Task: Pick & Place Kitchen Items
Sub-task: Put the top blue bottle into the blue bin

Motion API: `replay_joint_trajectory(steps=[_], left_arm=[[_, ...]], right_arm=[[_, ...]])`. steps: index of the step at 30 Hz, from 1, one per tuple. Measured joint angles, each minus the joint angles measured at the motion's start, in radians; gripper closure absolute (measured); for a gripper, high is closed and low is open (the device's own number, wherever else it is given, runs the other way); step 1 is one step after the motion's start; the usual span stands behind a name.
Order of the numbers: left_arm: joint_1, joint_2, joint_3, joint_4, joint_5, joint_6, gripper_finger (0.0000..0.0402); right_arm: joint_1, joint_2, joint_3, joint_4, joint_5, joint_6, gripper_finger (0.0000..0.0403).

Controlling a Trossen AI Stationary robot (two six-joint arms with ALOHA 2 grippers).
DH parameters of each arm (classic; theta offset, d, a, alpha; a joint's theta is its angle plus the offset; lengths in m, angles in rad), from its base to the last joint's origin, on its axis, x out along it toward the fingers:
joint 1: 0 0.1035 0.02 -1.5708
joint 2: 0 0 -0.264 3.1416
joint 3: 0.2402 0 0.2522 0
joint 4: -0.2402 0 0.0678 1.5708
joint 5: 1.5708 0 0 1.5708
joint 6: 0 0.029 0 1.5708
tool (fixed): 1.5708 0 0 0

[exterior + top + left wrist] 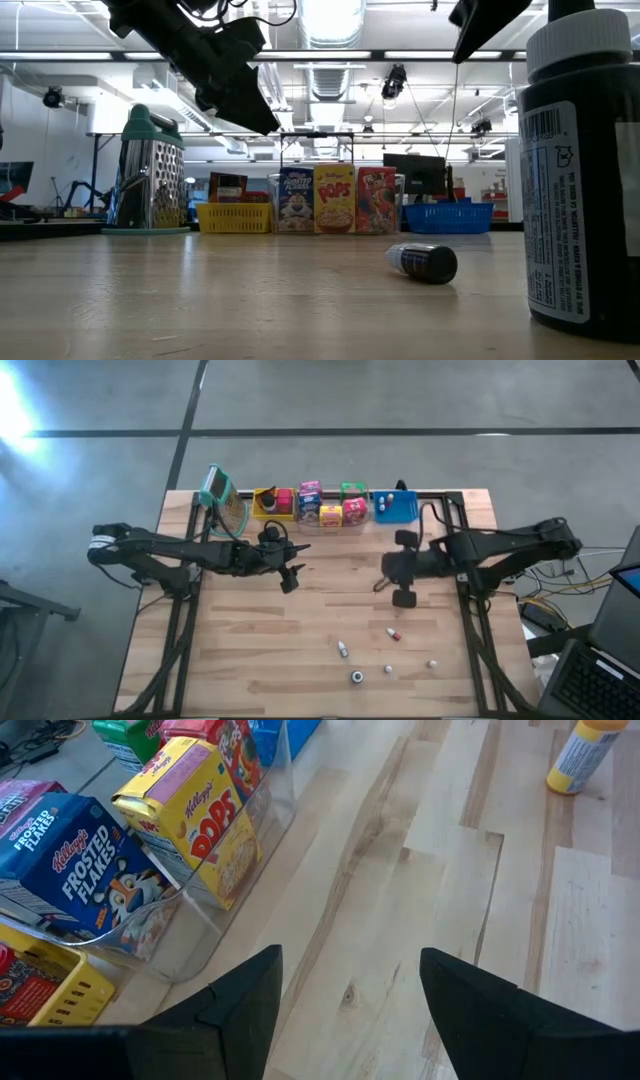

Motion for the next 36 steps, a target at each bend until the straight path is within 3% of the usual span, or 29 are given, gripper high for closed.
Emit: replay_joint_trajectory(steps=[8, 25, 36], left_arm=[[0.000, 0.000, 0.000, 0.000, 0.000, 0.000, 0.0158], [0.000, 0.000, 0.000, 0.000, 0.000, 0.000, 0.0158], [0.000, 0.000, 0.000, 0.000, 0.000, 0.000, 0.0158]], right_arm=[[0.140, -0.019, -0.034, -0.025, 0.092, 0.125, 0.0373], [0.386, -0.015, -0.206, -0.003, 0.117, 0.452, 0.0350], [0.483, 0.016, -0.281, 0.224, 0.083, 0.507, 0.0312]])
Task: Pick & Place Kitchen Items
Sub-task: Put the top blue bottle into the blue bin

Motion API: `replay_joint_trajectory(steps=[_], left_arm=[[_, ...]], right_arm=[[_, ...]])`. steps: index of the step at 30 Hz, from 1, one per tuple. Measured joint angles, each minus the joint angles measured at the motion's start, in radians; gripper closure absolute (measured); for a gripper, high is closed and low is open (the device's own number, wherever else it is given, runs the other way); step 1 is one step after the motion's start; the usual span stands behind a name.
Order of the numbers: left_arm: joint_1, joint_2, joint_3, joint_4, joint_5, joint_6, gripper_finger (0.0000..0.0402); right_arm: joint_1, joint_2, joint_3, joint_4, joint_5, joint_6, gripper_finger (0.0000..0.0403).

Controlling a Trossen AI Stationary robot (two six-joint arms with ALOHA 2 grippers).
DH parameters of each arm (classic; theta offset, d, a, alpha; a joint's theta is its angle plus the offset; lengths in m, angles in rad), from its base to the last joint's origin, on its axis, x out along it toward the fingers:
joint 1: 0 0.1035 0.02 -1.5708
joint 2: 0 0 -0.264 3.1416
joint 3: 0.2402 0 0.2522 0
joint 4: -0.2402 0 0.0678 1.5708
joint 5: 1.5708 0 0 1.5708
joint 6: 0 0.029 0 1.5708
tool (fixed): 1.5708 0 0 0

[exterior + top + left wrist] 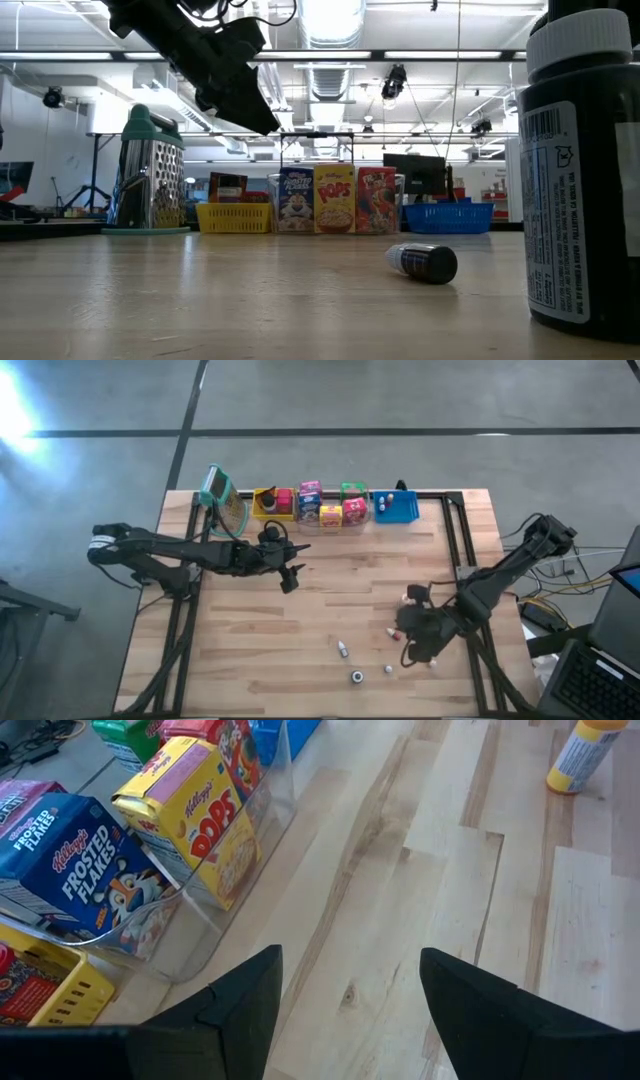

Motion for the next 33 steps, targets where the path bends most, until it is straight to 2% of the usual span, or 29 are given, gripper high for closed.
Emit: replay_joint_trajectory(steps=[3, 10, 18, 26, 33], left_arm=[[0.000, 0.000, 0.000, 0.000, 0.000, 0.000, 0.0158], [0.000, 0.000, 0.000, 0.000, 0.000, 0.000, 0.0158], [0.000, 0.000, 0.000, 0.000, 0.000, 0.000, 0.0158], [0.000, 0.000, 0.000, 0.000, 0.000, 0.000, 0.0158], [0.000, 0.000, 0.000, 0.000, 0.000, 0.000, 0.0158]], right_arm=[[0.025, 0.042, 0.004, 0.008, -0.010, 0.019, 0.0304], [0.058, 0.189, 0.053, 0.041, -0.113, 0.091, 0.0293], [0.071, 0.394, 0.235, 0.029, -0.285, 0.066, 0.0284], [0.073, 0.551, 0.388, -0.107, -0.320, 0.037, 0.0273], [0.070, 0.577, 0.388, -0.128, -0.317, 0.052, 0.0262]])
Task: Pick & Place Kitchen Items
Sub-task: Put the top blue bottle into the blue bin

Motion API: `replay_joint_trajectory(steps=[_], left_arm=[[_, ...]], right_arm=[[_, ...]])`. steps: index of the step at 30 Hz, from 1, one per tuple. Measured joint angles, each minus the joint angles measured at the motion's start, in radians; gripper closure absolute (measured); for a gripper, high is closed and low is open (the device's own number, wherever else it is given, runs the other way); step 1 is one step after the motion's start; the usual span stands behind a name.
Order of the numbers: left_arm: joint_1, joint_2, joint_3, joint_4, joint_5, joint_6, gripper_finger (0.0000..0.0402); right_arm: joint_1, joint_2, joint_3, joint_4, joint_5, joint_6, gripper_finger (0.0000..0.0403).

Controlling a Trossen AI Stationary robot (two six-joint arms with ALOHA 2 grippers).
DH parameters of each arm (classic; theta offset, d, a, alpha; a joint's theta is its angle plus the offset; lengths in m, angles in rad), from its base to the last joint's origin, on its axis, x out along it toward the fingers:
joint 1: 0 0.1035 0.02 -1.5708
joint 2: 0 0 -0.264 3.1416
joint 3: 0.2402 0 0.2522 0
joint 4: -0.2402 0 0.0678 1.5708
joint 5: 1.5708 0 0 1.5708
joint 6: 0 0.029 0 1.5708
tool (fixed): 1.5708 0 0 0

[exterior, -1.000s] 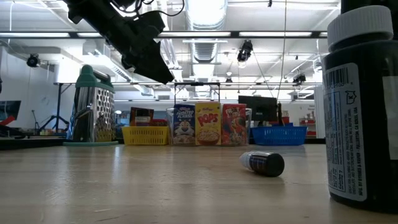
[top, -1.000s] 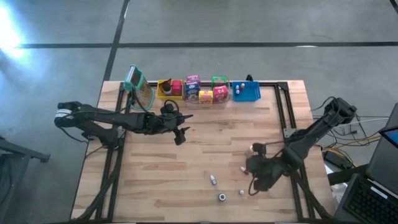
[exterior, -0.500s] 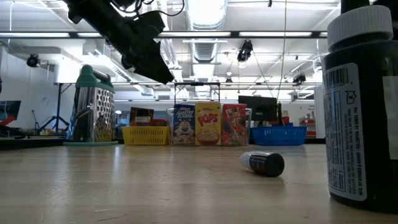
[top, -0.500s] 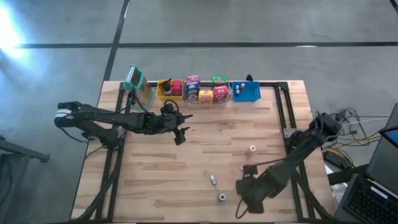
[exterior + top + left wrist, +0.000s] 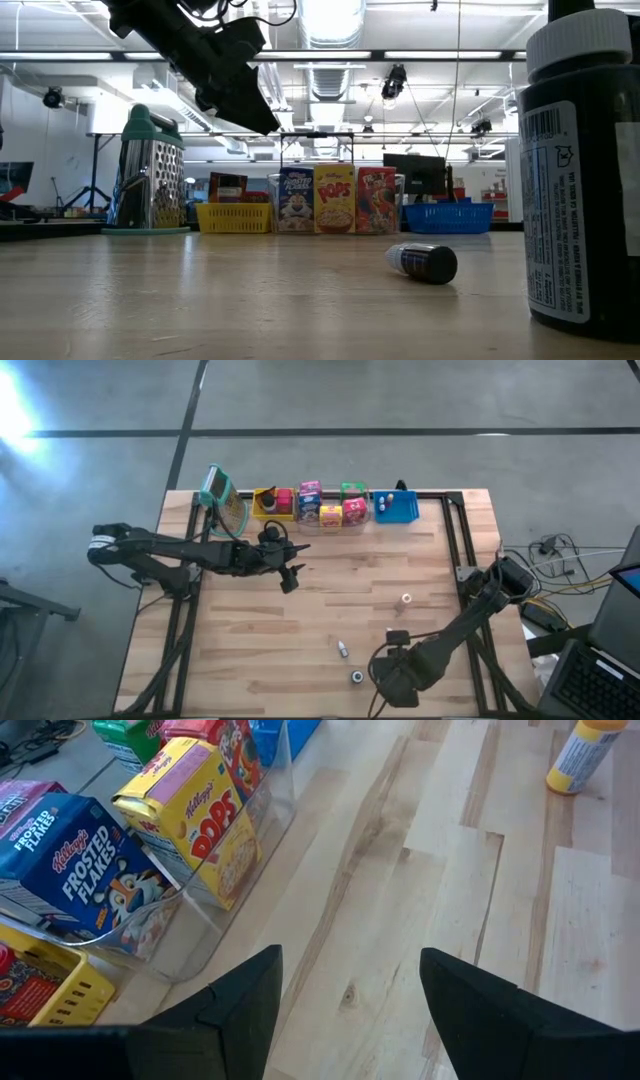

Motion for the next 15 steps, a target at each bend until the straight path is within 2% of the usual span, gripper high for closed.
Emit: replay_joint_trajectory(steps=[6, 15], left_arm=[[0.000, 0.000, 0.000, 0.000, 0.000, 0.000, 0.0158], [0.000, 0.000, 0.000, 0.000, 0.000, 0.000, 0.0158]], right_arm=[[0.000, -0.001, -0.031, 0.038, 0.000, 0.012, 0.0261], [0.000, 0.000, -0.061, 0.086, 0.016, 0.009, 0.0285]])
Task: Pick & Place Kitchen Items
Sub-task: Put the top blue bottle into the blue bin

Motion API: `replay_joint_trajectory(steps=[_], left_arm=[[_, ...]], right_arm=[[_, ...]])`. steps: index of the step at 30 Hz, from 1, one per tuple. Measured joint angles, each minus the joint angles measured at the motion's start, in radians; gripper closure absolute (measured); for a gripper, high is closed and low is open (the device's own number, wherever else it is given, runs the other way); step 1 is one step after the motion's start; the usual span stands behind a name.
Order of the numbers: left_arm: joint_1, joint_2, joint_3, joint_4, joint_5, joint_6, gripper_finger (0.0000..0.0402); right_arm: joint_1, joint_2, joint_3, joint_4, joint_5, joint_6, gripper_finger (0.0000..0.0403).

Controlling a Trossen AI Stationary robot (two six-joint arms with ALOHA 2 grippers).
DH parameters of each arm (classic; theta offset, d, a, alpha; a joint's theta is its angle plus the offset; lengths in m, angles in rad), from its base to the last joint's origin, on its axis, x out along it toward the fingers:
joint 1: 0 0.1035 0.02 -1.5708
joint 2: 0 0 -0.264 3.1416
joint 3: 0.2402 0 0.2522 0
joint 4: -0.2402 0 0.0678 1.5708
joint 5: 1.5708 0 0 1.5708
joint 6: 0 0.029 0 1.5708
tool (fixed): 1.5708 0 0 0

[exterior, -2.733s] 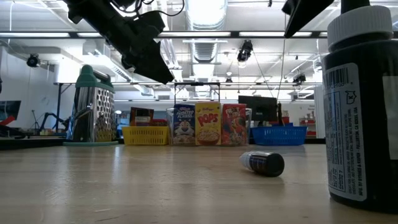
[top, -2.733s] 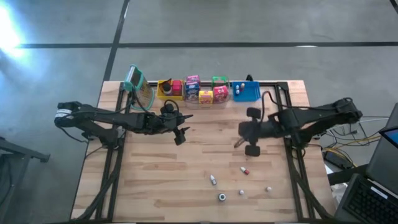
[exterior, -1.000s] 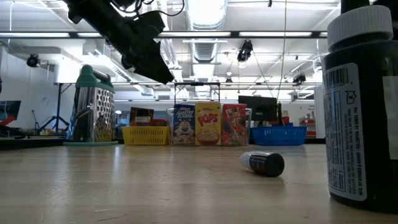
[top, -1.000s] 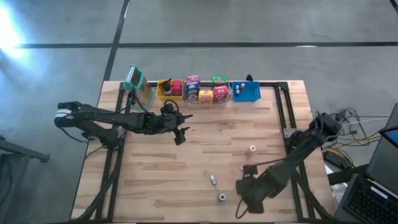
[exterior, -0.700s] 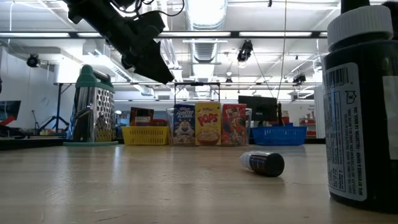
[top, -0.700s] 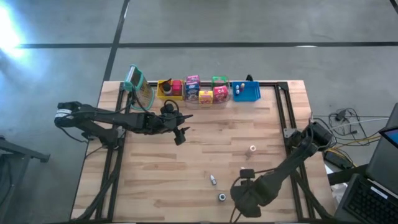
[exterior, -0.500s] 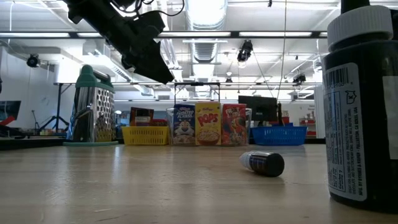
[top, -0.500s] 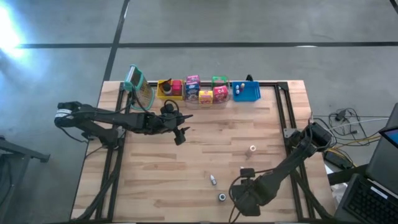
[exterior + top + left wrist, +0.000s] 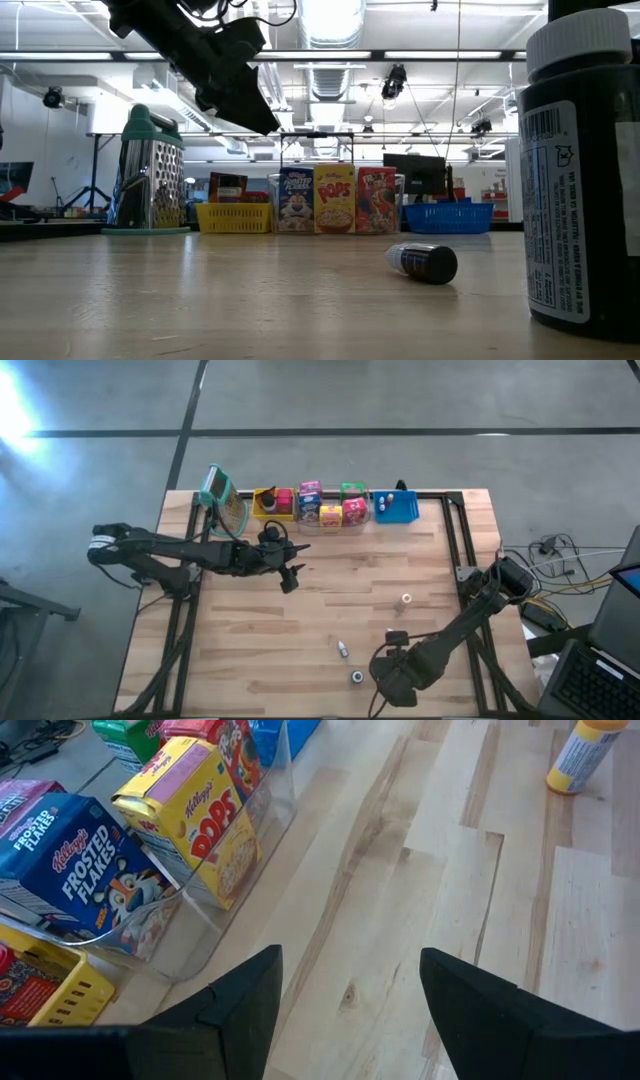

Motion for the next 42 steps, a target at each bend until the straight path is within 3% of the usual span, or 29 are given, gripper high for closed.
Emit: replay_joint_trajectory(steps=[6, 19, 32, 42], left_arm=[[0.000, 0.000, 0.000, 0.000, 0.000, 0.000, 0.0158], [0.000, 0.000, 0.000, 0.000, 0.000, 0.000, 0.0158], [0.000, 0.000, 0.000, 0.000, 0.000, 0.000, 0.0158], [0.000, 0.000, 0.000, 0.000, 0.000, 0.000, 0.0158]], right_arm=[[-0.005, 0.000, -0.001, 0.015, 0.010, -0.001, 0.0294], [-0.007, 0.000, -0.053, 0.053, 0.019, 0.012, 0.0270], [-0.007, 0.000, -0.057, 0.071, 0.018, 0.007, 0.0336], [-0.016, -0.027, -0.013, -0.019, 0.012, -0.037, 0.0337]])
